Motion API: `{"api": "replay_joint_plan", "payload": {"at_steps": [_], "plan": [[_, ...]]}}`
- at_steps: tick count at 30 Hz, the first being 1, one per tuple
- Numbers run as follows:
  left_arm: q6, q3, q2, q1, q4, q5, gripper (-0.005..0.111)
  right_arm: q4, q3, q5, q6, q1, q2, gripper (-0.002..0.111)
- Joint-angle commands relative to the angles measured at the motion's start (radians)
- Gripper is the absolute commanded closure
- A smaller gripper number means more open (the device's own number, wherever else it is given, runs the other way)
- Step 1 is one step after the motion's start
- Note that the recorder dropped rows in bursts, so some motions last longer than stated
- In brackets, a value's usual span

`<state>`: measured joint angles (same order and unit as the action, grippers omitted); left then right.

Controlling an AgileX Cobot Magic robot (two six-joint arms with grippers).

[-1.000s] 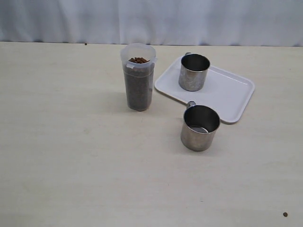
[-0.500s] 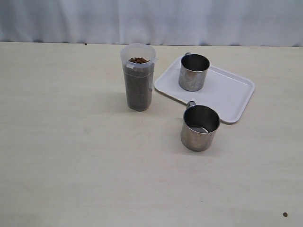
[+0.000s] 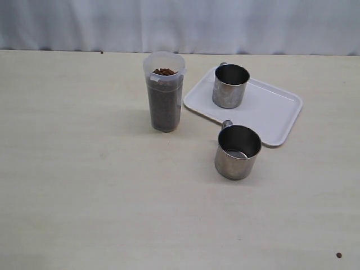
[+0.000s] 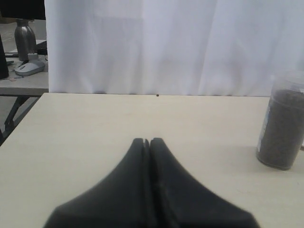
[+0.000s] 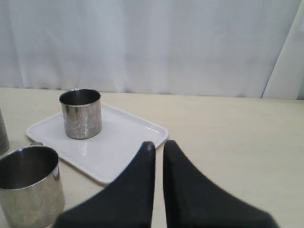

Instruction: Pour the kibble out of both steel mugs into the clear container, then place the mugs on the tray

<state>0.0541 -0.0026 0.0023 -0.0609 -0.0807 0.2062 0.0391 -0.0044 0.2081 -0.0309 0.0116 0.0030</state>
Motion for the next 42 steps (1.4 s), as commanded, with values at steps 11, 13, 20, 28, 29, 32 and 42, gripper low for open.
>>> {"api": "replay_joint_plan", "payload": {"at_steps": [11,13,20,28,29,32,42], "plan": [[0.003,0.003,-0.002,-0.007,-0.003,-0.007,0.107,-0.053,0.004,-0.279,0.085,-0.006,-0.003,0.103],[0.003,0.003,-0.002,-0.007,-0.003,-0.007,0.107,-0.054,0.004,-0.253,0.101,-0.03,0.008,0.103],[0.003,0.003,-0.002,-0.007,-0.003,-0.007,0.107,0.004,0.004,-0.43,0.147,-0.33,0.41,0.102],[0.003,0.003,-0.002,-0.007,-0.003,-0.007,0.107,-0.111,-0.032,-0.83,-0.199,-0.538,1.088,0.022],[0.003,0.003,-0.002,-0.007,-0.003,-0.007,0.107,-0.185,-0.059,-0.865,-0.207,-0.538,1.167,0.006],[0.003,0.003,-0.002,-0.007,-0.003,-0.007,0.107,-0.249,-0.157,-0.861,-0.217,-0.538,1.352,-0.001],[0.003,0.003,-0.002,-0.007,-0.003,-0.007,0.107,-0.165,-0.393,-0.811,-0.215,-0.538,1.687,-0.001]]}}
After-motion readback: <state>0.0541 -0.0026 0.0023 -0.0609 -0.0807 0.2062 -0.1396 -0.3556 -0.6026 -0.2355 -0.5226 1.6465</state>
